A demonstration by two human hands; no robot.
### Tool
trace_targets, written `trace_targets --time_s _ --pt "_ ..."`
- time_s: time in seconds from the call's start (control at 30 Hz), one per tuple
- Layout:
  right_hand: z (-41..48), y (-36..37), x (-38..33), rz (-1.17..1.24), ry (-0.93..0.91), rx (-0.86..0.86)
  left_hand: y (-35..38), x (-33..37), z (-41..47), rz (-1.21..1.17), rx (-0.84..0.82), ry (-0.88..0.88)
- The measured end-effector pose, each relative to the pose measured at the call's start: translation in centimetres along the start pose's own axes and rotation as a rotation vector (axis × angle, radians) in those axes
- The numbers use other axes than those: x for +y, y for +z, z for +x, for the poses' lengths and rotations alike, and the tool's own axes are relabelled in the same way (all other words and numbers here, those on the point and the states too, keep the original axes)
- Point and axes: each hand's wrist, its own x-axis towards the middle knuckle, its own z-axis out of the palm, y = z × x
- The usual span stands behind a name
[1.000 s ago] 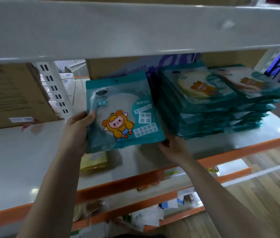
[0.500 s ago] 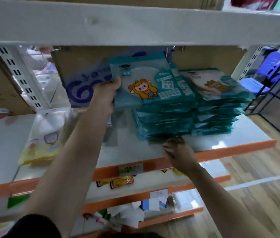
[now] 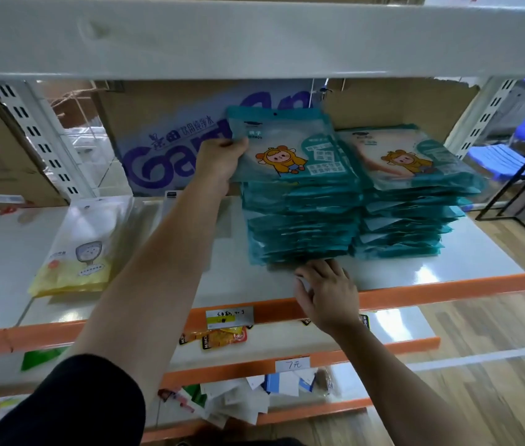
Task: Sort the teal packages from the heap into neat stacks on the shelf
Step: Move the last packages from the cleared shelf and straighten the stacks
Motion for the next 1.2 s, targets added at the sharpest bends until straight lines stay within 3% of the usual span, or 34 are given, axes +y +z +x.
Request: trace_targets --time_s 0.4,0.77,1.0,1.2 --pt "-0.2 0.4 0.1 -0.011 -0.039 0.024 0.9 -0.7 0.2 -0.005 0.072 -0.008" --pt "0.1 0.0 -0.3 0.014 -0.006 -0.017 0.0 -0.6 -0.9 0.03 -0.015 0.0" --pt "1.3 -0.5 -4.2 0.241 -0.017 -0.012 -4.9 -2.7 -2.8 0.158 0.02 0.112" --pt "3.7 0.6 -10.3 0.495 -0.05 -0.114 -13.0 -5.6 -5.4 0.46 0.07 0.196"
